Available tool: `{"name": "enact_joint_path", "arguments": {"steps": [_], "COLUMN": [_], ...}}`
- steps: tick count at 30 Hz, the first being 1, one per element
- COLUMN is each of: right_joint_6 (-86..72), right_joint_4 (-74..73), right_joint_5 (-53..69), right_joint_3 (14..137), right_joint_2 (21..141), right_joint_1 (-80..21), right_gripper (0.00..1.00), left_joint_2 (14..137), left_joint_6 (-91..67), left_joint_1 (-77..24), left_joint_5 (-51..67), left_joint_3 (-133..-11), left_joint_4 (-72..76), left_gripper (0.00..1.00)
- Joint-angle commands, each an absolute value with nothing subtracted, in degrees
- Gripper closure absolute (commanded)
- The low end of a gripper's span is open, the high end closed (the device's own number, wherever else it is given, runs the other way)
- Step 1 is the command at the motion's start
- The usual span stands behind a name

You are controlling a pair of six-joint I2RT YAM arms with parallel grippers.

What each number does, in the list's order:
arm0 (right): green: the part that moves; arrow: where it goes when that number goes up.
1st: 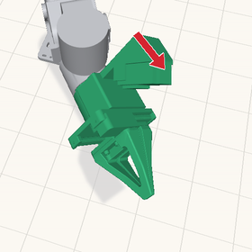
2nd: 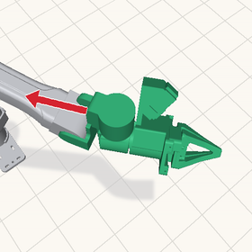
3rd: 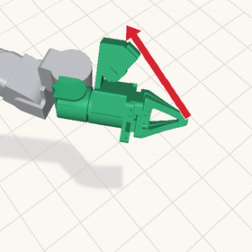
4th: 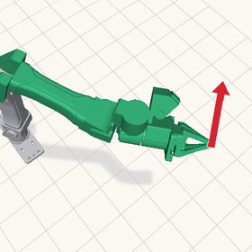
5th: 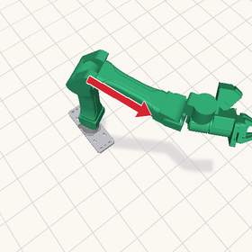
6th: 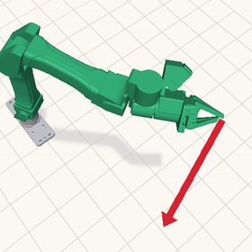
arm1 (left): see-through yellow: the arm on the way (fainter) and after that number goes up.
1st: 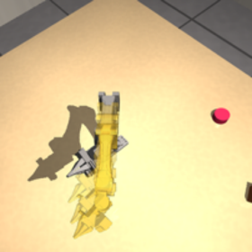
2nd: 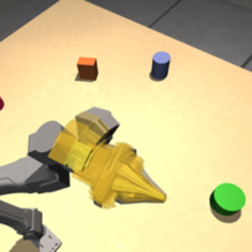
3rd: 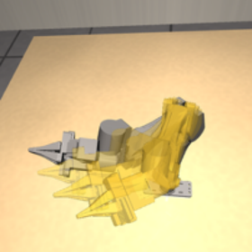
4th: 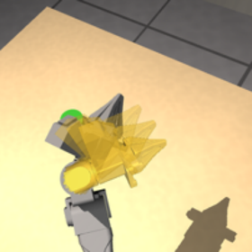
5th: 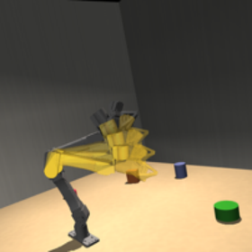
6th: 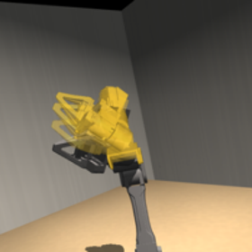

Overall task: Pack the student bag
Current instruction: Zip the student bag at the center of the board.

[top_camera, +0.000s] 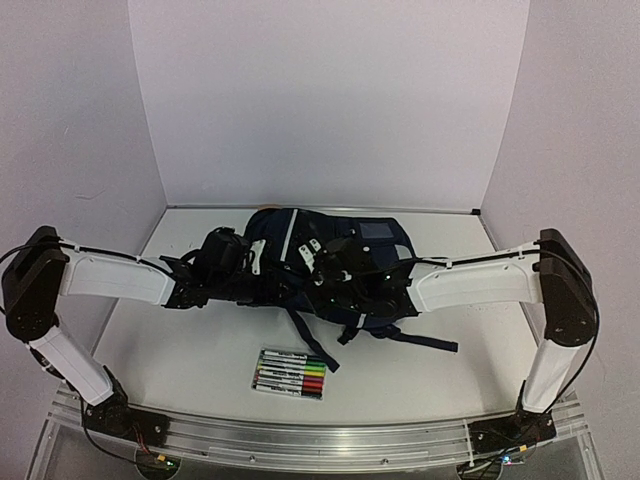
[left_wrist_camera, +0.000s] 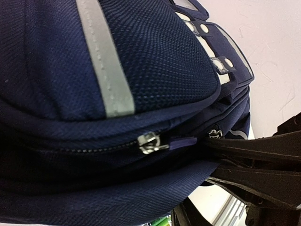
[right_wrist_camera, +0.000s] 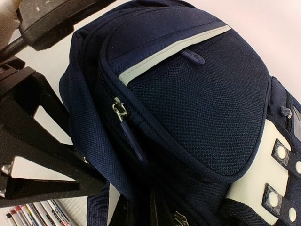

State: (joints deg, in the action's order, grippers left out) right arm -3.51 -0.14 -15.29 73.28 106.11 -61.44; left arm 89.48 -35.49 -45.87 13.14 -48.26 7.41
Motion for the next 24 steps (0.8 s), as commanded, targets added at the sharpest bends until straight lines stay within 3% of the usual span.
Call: {"name": "enact_joint_path", "arguments": {"steps": [1,13,24], "right_joint_6": [-6.4,-7.2,-6.9], "right_joint_4": [6.9,6.5,4.3], "right_joint_5": [-14.7,-15.5,-17.8], "right_joint_3": [75.2,74.1,70.6], "right_joint_2": [100.5,100.0,98.1], "right_joint_1": [-61.6,-61.7,-61.6], "right_gripper": [1.0,1.0,1.0], "left_joint_2": [90.2,89.1,83.3], "left_joint_6": [-33.5,-35.3,-38.4], "left_joint_1": [-46.3,-46.3,-45.7], "left_joint_5": [9.3,4.6,-2.0], "left_joint_3": [-51.1,-51.7,-51.1], "left_joint_4": [8.7,5.2,-6.0], "left_gripper": [0.62,0.99,1.0]}}
